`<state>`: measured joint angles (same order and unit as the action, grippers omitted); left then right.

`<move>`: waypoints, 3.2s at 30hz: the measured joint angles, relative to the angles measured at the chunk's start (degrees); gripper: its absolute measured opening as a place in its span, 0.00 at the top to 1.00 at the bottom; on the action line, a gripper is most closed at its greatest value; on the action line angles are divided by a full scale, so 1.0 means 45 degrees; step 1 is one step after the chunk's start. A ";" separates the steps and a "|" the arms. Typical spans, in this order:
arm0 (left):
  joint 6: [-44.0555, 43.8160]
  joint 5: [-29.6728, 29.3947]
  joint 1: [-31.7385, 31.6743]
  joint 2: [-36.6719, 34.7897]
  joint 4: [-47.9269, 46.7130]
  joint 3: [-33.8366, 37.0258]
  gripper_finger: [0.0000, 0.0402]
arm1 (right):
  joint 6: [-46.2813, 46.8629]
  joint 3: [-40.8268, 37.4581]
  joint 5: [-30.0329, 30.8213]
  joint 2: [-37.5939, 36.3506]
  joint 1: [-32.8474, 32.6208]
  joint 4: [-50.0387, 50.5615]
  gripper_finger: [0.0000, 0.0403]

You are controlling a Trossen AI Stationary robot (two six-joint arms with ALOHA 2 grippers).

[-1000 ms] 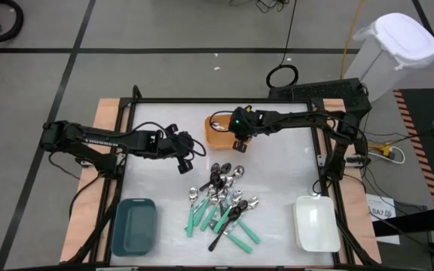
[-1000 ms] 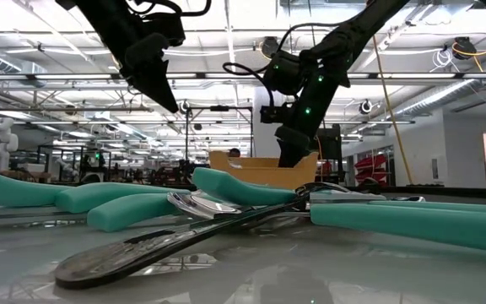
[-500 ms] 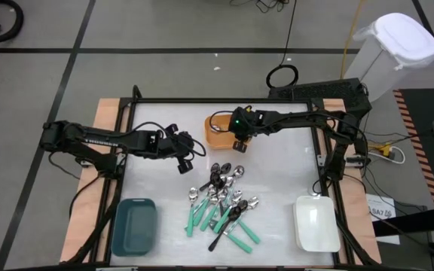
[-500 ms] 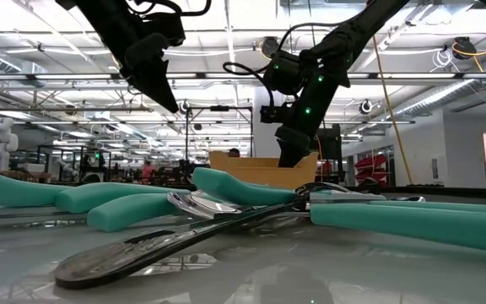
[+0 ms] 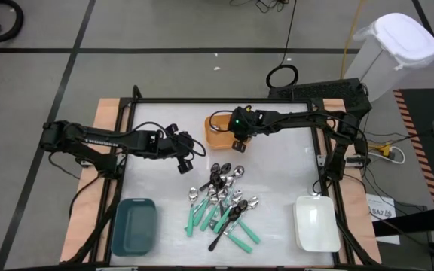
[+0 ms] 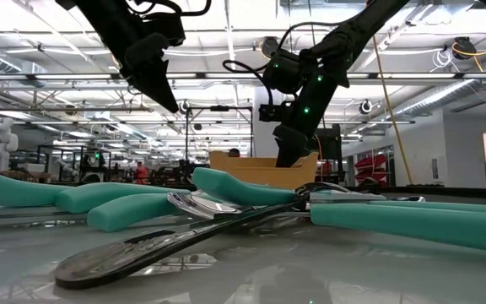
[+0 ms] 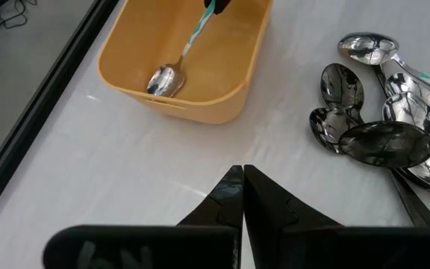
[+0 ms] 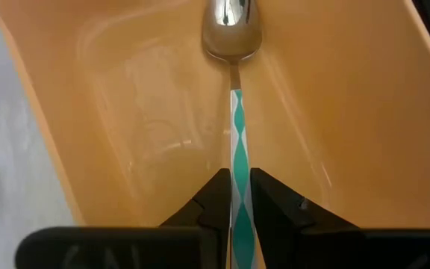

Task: Sort silverware by color (type)
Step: Put the white patterned spoon into the yellow bin, then put the green spoon into the blue bin

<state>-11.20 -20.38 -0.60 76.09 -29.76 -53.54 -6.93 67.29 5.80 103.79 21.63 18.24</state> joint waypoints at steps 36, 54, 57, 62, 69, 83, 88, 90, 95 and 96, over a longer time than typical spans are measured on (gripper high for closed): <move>-0.0220 0.0024 0.0064 0.0000 0.0005 0.0000 0.96 | 0.0684 0.0000 0.1119 -0.3794 -0.2453 0.1634 0.52; -0.0638 0.0034 0.0659 0.0004 0.0301 -0.0005 0.96 | 0.3912 0.0000 0.1834 -0.5178 -0.7251 0.4063 0.52; -0.0902 0.0039 0.0881 0.0000 0.0296 -0.0005 0.96 | 0.4539 0.0000 0.2648 -0.5161 -0.8116 0.4083 0.52; -0.1371 0.0036 0.1361 0.0000 0.0296 -0.0005 0.96 | 0.5086 0.0000 0.3940 -0.4785 -0.9417 0.3859 0.52; -0.2500 0.0039 0.2372 0.0005 0.0295 -0.0005 0.96 | 0.5037 0.0005 0.4051 -0.3542 -1.0303 0.2432 0.52; -0.4664 -0.0058 0.3926 0.1432 0.1018 -0.0019 0.96 | 0.4387 0.0005 0.4007 -0.0966 -1.0656 0.0993 0.52; -0.5286 -0.0052 0.4384 0.2129 0.1350 -0.0009 0.96 | 0.4390 0.0005 0.3647 -0.0388 -1.0666 -0.0219 0.52; -0.5522 -0.0061 0.4529 0.2355 0.1543 0.0000 0.96 | 0.4348 0.0005 0.3286 -0.0287 -1.0666 -0.0858 0.52; -0.6482 -0.0053 0.4950 0.2845 0.1856 0.0004 0.96 | 0.4387 0.0005 0.2980 -0.0151 -1.0698 -0.1812 0.52; -0.6714 -0.0049 0.5046 0.2920 0.1996 -0.0010 0.96 | 0.4460 0.0005 0.2977 -0.0151 -1.0700 -0.1963 0.52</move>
<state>-41.41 -20.60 22.11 89.24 -20.78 -53.58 13.14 67.31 19.20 103.11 -26.52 9.41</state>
